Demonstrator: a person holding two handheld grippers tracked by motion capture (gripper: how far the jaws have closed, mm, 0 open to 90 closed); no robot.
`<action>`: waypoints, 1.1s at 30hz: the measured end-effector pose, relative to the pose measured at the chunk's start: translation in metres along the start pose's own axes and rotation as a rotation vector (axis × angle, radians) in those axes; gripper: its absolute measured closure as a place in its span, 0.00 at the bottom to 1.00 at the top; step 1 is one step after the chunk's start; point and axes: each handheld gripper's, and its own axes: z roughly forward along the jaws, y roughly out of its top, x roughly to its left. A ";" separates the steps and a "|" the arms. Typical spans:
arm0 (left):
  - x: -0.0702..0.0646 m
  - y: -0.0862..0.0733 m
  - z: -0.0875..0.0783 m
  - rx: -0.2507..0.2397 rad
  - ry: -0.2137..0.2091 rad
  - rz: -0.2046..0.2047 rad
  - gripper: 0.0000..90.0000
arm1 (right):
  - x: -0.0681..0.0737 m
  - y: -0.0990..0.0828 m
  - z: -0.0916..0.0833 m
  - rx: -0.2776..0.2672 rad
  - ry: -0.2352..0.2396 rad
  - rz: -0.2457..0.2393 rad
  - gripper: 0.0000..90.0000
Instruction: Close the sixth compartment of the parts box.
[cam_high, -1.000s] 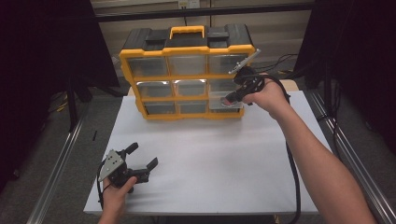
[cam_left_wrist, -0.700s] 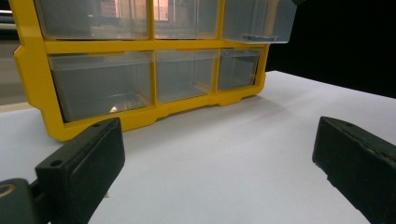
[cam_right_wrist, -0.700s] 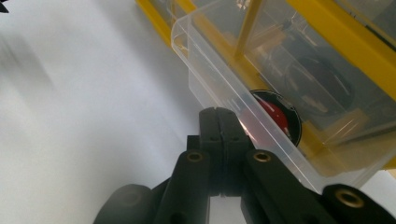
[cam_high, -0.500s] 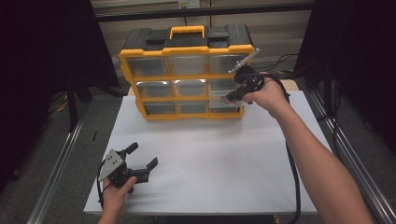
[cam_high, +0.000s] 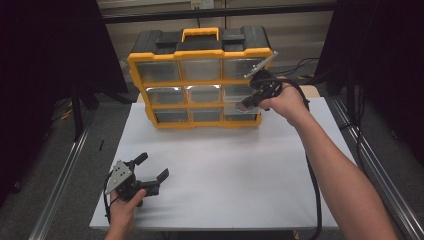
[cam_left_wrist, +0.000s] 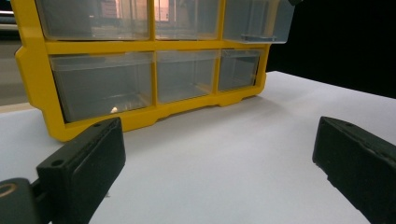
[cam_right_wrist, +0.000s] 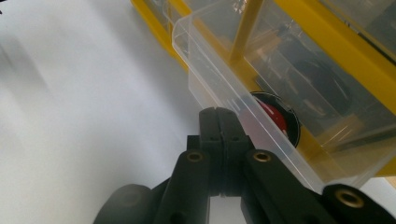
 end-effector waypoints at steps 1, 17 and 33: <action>-0.001 0.000 0.001 -0.010 0.000 -0.014 0.03 | 0.000 0.000 0.000 0.000 -0.001 0.000 1.00; -0.001 0.000 0.001 -0.008 -0.003 -0.011 0.03 | -0.003 0.002 0.001 -0.004 -0.004 -0.003 1.00; 0.000 0.000 0.001 -0.004 -0.005 -0.001 0.03 | -0.005 0.003 0.003 -0.001 -0.026 -0.013 1.00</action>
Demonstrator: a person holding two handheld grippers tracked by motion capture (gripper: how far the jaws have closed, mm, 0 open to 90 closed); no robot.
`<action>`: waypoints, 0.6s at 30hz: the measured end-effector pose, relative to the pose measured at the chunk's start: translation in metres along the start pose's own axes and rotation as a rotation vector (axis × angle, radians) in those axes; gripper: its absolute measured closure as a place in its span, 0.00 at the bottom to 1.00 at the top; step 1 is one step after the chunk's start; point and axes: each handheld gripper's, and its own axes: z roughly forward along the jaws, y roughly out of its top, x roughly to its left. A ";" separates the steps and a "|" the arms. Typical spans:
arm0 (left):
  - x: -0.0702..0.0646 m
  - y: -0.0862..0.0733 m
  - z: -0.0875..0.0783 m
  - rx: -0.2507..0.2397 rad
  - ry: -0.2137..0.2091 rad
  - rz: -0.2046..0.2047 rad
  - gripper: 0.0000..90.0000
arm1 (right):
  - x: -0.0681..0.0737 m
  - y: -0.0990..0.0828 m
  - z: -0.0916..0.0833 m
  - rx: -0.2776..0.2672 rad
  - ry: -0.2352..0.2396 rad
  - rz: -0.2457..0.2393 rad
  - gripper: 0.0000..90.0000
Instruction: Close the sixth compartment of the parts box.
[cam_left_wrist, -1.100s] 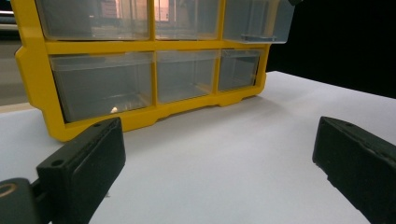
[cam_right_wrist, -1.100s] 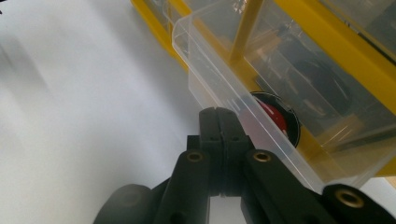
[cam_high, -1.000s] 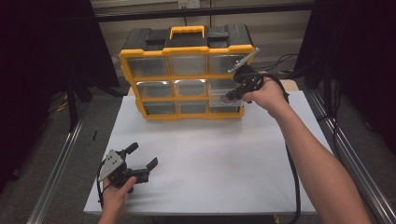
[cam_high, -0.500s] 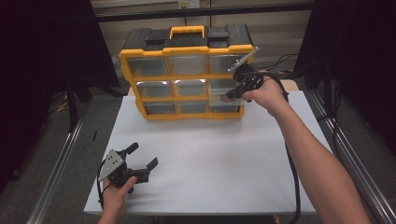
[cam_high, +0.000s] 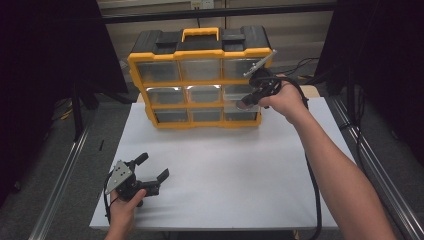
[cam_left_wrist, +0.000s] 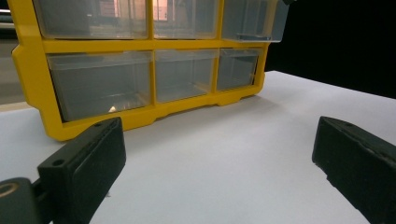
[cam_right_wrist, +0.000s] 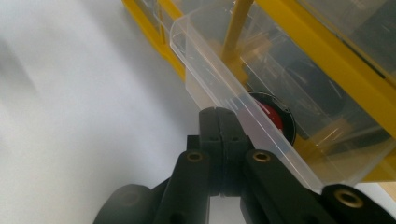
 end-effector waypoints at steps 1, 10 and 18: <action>0.001 0.000 -0.001 0.008 -0.004 0.010 0.03 | 0.000 0.000 0.000 0.002 -0.003 0.002 1.00; 0.000 0.000 0.000 0.008 0.002 0.008 0.03 | -0.003 -0.001 0.000 -0.003 -0.011 -0.001 1.00; 0.000 0.000 0.000 0.006 -0.002 0.004 0.03 | -0.005 0.000 0.001 -0.010 -0.018 0.007 1.00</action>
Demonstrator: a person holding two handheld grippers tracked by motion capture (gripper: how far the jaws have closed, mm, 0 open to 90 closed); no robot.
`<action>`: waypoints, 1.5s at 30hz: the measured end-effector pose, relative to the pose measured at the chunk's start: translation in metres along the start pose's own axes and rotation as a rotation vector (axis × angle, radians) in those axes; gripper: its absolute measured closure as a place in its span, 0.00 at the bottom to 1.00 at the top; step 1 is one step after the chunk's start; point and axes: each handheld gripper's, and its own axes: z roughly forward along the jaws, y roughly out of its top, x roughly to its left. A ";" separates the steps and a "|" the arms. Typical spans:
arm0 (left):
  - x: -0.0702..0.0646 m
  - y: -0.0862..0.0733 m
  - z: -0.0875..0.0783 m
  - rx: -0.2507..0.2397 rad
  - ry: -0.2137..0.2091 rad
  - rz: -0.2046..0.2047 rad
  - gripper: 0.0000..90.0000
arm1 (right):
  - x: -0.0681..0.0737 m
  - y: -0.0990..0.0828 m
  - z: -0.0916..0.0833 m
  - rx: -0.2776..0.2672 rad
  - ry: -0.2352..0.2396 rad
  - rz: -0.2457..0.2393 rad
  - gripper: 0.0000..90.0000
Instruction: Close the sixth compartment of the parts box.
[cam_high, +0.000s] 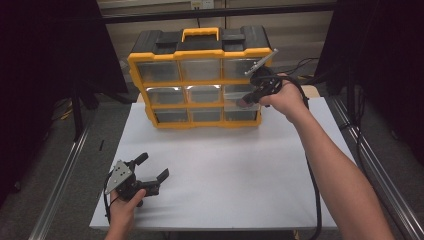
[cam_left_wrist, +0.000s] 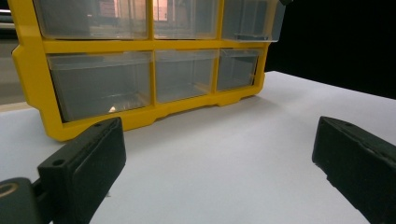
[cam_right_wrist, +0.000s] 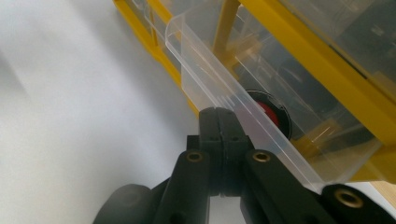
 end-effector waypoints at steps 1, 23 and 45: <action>0.000 0.000 0.000 -0.004 0.001 0.002 0.03 | 0.000 0.000 0.000 -0.001 -0.001 0.001 1.00; 0.000 0.000 0.001 -0.014 0.005 -0.013 0.03 | -0.002 0.001 0.003 -0.012 -0.018 0.000 1.00; 0.000 0.000 0.000 0.004 0.007 0.004 0.03 | -0.003 0.002 0.005 -0.017 -0.030 -0.006 1.00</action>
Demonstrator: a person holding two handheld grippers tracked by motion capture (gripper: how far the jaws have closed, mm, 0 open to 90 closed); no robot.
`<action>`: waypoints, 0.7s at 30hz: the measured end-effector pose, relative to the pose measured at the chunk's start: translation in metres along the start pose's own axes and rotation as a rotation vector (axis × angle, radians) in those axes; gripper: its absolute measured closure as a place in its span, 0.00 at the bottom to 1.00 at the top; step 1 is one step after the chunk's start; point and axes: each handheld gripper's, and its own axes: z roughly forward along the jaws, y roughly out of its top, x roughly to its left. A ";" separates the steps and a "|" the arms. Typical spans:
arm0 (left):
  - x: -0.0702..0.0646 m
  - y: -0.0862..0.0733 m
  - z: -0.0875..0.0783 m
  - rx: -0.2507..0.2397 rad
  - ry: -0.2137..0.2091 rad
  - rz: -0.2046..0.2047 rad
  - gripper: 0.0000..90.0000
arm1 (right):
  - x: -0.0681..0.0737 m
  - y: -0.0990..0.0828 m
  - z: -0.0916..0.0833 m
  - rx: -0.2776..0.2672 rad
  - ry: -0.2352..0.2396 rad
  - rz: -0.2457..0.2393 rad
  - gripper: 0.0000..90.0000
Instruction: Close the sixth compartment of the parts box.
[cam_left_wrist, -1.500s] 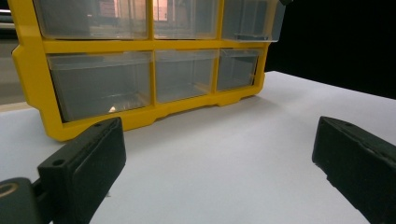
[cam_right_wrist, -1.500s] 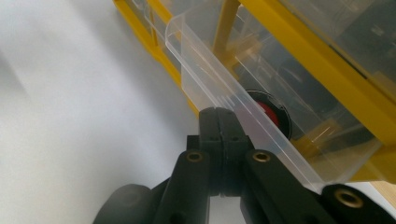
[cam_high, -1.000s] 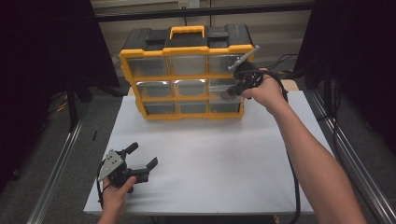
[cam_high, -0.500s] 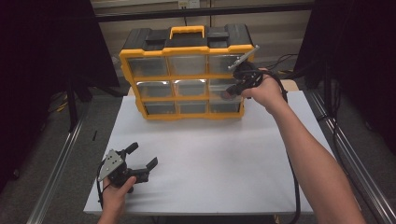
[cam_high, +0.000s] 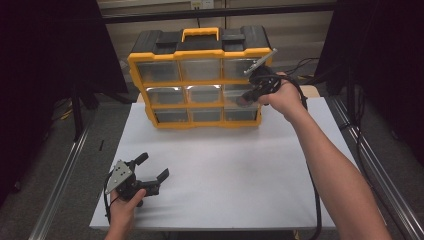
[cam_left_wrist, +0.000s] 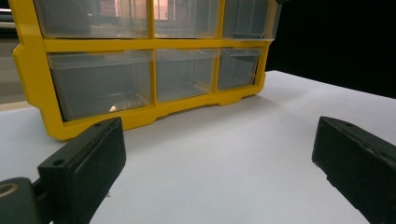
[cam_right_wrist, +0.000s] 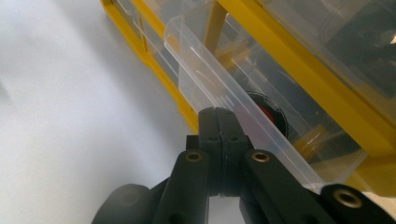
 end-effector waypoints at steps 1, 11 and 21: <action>0.000 0.000 0.000 0.001 0.000 0.002 0.03 | 0.000 0.000 0.000 0.001 -0.001 0.003 1.00; -0.001 -0.001 0.002 -0.014 -0.003 -0.022 0.03 | -0.001 0.001 0.001 -0.002 -0.006 -0.007 1.00; -0.001 -0.001 0.001 -0.010 -0.002 -0.016 0.03 | -0.002 0.002 0.002 -0.005 -0.008 -0.013 1.00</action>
